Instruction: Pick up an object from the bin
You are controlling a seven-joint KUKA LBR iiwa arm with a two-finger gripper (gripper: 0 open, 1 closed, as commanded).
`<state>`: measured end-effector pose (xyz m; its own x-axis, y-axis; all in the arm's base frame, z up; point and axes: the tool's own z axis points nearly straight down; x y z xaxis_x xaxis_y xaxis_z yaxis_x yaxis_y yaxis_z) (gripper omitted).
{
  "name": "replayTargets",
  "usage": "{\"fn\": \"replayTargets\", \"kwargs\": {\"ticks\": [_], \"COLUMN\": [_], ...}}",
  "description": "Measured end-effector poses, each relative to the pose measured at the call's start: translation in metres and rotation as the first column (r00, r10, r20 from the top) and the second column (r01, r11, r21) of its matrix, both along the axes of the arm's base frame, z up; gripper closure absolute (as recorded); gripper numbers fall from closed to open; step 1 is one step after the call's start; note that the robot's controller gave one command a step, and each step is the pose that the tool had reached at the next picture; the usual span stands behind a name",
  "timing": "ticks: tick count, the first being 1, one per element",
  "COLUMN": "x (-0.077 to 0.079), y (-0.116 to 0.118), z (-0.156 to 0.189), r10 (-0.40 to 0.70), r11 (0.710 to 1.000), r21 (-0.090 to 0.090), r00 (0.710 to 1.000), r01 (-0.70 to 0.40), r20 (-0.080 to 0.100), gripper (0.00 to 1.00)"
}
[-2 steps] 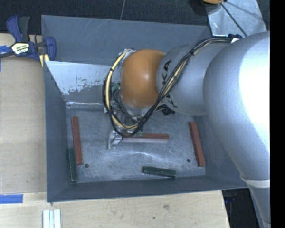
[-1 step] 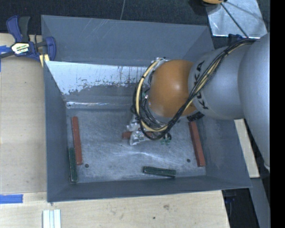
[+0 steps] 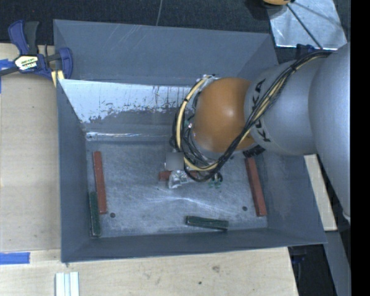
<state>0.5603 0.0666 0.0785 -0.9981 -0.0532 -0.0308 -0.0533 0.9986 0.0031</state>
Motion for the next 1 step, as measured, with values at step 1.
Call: {"fn": "replayTargets", "kwargs": {"ticks": [1], "x": [0.0223], "y": [-0.0001], "z": [0.1486], "r10": [-0.008], "r11": [1.000], "r21": [-0.004], "r00": [1.000], "r01": [0.008], "r20": [-0.025], "gripper": [1.00]}}
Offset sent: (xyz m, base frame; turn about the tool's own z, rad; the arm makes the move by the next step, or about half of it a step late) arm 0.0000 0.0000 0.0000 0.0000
